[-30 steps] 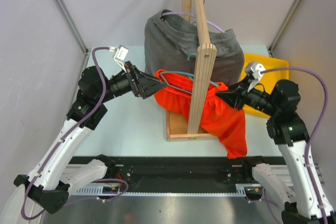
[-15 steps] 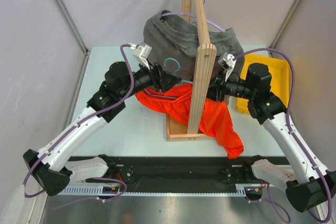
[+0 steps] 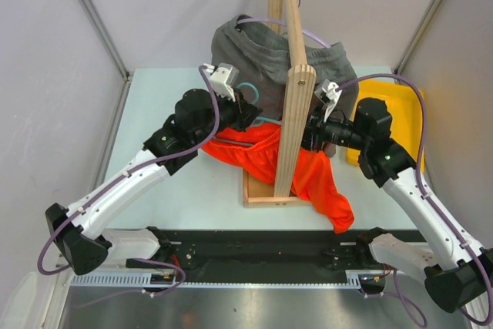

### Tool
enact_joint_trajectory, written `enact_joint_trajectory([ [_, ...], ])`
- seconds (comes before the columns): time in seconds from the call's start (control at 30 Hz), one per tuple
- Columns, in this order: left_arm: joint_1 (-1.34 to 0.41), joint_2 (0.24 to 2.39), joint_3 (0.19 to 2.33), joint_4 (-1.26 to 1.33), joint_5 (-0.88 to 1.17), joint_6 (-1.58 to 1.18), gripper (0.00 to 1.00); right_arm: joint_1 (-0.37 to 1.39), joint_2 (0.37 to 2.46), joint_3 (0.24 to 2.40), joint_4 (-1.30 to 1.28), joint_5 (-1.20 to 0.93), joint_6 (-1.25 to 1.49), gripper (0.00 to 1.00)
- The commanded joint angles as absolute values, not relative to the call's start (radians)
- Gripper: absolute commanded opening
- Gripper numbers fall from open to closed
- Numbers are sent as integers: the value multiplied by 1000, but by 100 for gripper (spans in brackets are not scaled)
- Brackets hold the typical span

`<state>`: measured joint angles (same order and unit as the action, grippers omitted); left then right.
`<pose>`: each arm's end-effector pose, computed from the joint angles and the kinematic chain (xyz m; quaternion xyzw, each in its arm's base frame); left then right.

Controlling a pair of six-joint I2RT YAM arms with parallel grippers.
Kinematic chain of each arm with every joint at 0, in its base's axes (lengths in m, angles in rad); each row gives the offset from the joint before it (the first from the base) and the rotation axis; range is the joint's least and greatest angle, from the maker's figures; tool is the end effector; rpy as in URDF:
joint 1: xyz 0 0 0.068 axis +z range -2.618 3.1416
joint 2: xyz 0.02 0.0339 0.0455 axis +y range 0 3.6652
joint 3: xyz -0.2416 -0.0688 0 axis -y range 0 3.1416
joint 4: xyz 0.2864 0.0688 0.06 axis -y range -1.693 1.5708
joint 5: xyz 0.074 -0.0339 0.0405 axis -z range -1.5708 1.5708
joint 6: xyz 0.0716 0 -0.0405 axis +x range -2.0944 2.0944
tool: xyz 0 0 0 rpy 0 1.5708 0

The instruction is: Remove the shorts from the hanger

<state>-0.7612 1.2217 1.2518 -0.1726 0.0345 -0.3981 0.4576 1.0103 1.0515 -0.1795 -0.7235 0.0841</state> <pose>0.2632 -0.2542 0.3884 0.1475 0.7411 -0.3696 0.5408 0.2497 0.1758 0.3723 -0.3593 0.6500 0.4215 0.5203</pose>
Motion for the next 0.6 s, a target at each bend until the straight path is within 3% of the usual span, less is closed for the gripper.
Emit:
enact_joint_trajectory([
  [0.0,-773,1232,1293,-155,2,-365,0,480,950,1035,-69,-732,132,3],
  [0.03,-773,1232,1292,-146,2,-357,0,479,934,1031,-102,-724,127,9],
  [0.07,-773,1235,1295,-132,2,-353,0,480,928,1029,-123,-691,129,26],
  [0.13,-773,1233,1293,-112,2,-351,0,479,898,1029,-188,-620,146,44],
  [0.17,-778,1232,1290,-92,3,-351,0,479,885,1031,-211,-520,162,62],
  [0.2,-781,1227,1278,-77,2,-348,0,480,874,1032,-250,-461,229,68],
  [0.37,-828,1198,1217,40,-61,-318,0,471,831,1090,-357,-287,414,87],
  [0.57,-857,1235,1230,84,-20,-275,0,471,833,1173,-462,-169,434,91],
])
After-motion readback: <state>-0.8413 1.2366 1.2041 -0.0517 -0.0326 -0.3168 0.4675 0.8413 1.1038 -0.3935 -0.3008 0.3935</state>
